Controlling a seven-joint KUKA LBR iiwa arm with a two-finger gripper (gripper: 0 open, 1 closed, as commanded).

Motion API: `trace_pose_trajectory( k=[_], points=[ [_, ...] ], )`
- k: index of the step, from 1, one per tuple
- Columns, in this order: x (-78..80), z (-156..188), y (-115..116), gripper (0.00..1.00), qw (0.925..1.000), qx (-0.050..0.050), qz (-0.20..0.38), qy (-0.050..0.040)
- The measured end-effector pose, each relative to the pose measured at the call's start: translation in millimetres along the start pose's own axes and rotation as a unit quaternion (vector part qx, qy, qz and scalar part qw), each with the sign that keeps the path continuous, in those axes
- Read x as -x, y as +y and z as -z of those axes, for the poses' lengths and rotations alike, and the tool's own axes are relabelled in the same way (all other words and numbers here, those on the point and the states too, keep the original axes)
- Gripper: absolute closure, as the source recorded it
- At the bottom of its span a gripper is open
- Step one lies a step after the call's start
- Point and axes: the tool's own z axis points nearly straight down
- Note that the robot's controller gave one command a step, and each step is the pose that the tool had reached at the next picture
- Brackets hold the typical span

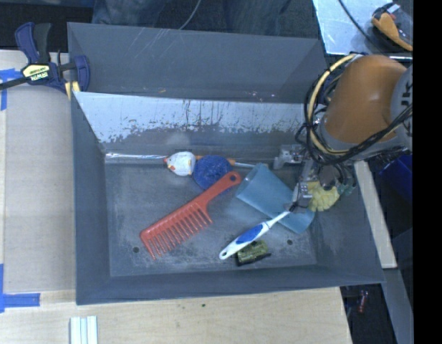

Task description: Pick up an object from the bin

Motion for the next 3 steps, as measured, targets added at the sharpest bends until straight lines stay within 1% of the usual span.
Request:
trace_pose_trajectory(
  k=[1,2,3],
  points=[
    [2.0,5,0,0.00,1.0000,-0.001,0.001,-0.0043],
    [13.9,-12,34,0.00,0.9999,0.000,0.012,-0.0034],
    [42.5,-10,36,0.00,0.9971,-0.002,0.076,-0.0074]
  ],
)
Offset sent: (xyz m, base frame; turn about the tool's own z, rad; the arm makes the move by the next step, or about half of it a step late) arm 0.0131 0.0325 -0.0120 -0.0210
